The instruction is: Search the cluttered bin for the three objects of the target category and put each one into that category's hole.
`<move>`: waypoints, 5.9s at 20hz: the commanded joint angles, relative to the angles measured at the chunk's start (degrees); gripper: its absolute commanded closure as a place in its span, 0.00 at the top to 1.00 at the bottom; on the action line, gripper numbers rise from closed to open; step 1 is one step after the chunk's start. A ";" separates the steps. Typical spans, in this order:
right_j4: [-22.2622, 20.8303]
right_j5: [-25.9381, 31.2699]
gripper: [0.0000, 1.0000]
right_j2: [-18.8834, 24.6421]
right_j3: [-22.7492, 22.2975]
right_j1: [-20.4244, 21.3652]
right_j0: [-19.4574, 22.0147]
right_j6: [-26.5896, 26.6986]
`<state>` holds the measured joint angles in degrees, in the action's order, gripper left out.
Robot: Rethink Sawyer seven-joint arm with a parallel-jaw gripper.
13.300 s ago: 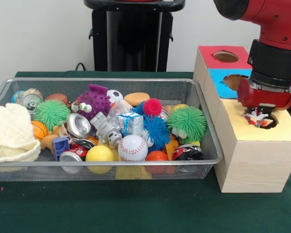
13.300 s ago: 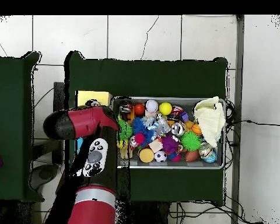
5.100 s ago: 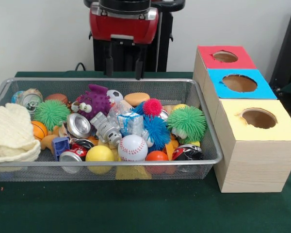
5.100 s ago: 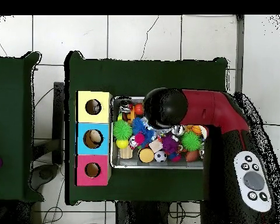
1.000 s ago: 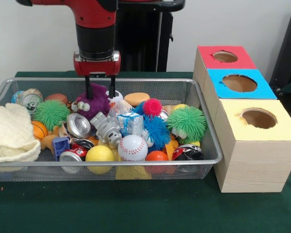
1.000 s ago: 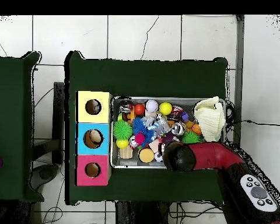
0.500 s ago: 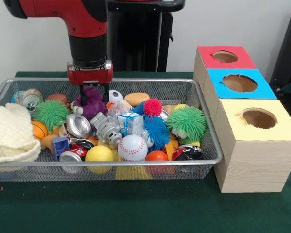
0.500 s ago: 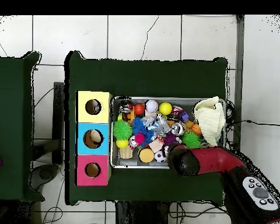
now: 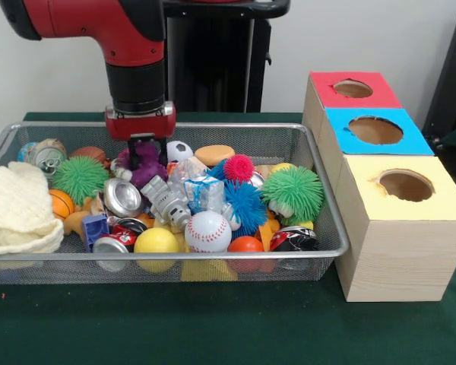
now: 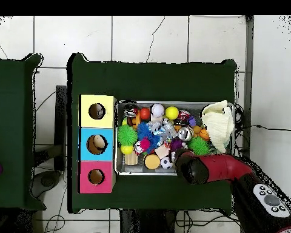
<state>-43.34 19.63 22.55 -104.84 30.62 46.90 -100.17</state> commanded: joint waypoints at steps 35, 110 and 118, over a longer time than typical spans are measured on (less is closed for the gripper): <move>3.40 16.93 0.00 12.22 1.18 13.56 -4.49 7.90; 16.70 38.64 0.00 9.11 3.95 31.63 -15.27 4.82; 16.82 40.46 0.00 8.34 5.06 31.93 -16.98 2.74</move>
<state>-27.58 52.58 30.87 -102.49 62.12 30.75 -100.17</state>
